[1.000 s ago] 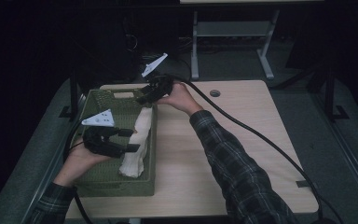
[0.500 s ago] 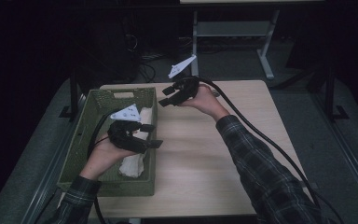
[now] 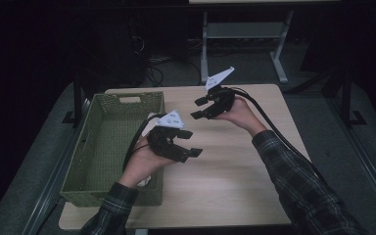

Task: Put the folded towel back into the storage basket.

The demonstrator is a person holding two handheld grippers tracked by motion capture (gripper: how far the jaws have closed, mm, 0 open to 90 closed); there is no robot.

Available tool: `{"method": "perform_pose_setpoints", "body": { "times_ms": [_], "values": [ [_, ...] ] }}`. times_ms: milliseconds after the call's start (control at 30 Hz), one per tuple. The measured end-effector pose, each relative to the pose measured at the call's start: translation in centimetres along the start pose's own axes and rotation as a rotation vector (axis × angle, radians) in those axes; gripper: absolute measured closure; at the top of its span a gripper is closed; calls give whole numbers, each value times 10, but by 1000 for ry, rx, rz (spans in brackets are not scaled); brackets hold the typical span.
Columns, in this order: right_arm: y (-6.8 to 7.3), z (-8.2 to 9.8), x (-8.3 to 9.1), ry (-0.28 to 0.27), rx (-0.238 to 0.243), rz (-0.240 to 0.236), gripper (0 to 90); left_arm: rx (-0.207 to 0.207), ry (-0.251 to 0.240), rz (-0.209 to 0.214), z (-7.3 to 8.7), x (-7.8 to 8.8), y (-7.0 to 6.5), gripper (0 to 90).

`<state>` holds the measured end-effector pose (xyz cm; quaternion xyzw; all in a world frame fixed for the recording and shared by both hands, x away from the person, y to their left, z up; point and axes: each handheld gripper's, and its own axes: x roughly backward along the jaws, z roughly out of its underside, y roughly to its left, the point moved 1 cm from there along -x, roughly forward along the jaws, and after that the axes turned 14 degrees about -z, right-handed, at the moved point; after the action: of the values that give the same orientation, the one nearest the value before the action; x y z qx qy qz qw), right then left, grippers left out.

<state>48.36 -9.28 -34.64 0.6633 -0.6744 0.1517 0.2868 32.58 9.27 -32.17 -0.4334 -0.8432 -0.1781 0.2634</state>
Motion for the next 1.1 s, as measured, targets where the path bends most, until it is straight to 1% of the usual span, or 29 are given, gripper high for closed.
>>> {"method": "perform_pose_setpoints", "body": {
  "times_ms": [33,100,133,167,200,233,267,300,367,433,467,500,567,667,700,733,833,867,933,1000,1067,1100],
  "values": [
    [1,5,3,-3,-12,-1,365,-2,-4,6,-2,-4,-3,310],
    [1,15,9,-16,-12,14,365,-7,-10,19,-5,-11,-9,305],
    [1,20,12,-27,-26,7,365,-10,-11,24,-5,-15,-12,302],
    [0,25,14,-28,-38,8,361,-12,-11,28,-6,-20,-15,295],
    [-1,31,17,-25,-37,17,361,-17,-8,35,-6,-25,-19,287],
    [0,37,18,-33,-55,16,359,-20,-9,36,-6,-28,-21,282],
    [-1,41,19,-28,-49,19,356,-27,-7,37,-5,-32,-24,280],
    [0,46,20,-26,-62,20,352,-34,-4,36,-4,-36,-27,278],
    [0,56,22,-26,-72,25,347,-36,1,51,-2,-44,-33,267],
    [-1,65,23,-24,-88,29,334,-46,7,49,1,-52,-38,257],
    [0,69,23,-28,-91,30,334,-48,9,45,2,-54,-41,253],
    [-1,73,23,-29,-94,30,326,-47,0,42,5,-57,-43,250],
    [0,79,23,-20,-102,35,316,-30,-7,49,9,-63,-47,243],
    [1,87,22,-19,-109,42,289,-64,16,27,17,-73,-55,224],
    [0,90,21,-13,-106,45,288,-64,16,33,20,-76,-57,224],
    [1,93,20,-17,-116,43,281,-63,16,34,22,-79,-58,220],
    [1,100,19,-13,-121,48,271,-77,26,33,29,-88,-61,213],
    [1,103,18,-12,-129,46,270,-79,31,39,32,-90,-61,212],
    [1,109,16,-11,-138,50,267,-68,33,51,39,-97,-62,208],
    [1,115,14,-7,-146,49,264,-70,46,54,45,-103,-62,203],
    [1,121,11,-4,-157,51,261,-82,58,41,51,-108,-63,197],
    [0,124,10,-4,-163,51,259,-82,54,38,53,-110,-64,194]
  ]
}}
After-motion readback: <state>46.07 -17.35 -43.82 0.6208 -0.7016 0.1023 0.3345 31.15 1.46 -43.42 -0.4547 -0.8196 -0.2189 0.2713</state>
